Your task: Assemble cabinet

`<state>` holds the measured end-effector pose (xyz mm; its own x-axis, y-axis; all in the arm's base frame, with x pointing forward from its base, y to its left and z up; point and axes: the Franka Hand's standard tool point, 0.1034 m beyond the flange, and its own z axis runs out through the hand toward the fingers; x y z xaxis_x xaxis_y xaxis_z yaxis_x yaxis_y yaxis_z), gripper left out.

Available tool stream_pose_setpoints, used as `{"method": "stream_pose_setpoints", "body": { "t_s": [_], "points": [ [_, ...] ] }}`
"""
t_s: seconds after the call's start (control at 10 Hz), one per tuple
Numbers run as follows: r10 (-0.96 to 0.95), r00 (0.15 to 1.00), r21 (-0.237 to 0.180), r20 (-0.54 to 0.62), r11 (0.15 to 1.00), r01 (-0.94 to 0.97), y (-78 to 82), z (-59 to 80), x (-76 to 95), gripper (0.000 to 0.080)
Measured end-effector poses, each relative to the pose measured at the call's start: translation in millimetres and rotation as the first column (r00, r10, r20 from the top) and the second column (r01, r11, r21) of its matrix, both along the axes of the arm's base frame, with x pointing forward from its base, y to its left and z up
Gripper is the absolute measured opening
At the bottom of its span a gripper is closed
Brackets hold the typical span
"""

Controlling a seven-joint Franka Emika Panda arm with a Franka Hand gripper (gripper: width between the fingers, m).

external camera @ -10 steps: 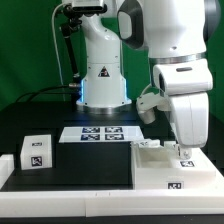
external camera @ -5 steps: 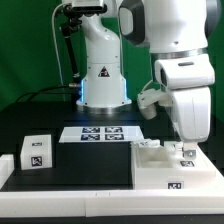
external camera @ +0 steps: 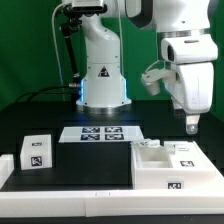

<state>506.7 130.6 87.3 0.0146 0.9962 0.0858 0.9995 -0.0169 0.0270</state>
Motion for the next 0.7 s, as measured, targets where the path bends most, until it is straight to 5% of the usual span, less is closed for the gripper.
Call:
{"method": "stream_pose_setpoints", "body": {
  "t_s": [0.5,0.7],
  "points": [
    [0.002,1.0,0.0,-0.01,1.0,-0.002,-0.6,-4.9,-8.2,0.0797],
    [0.157,0.987,0.002,0.032,0.988,-0.157,-12.8,-9.5,-9.3,0.0797]
  ]
}}
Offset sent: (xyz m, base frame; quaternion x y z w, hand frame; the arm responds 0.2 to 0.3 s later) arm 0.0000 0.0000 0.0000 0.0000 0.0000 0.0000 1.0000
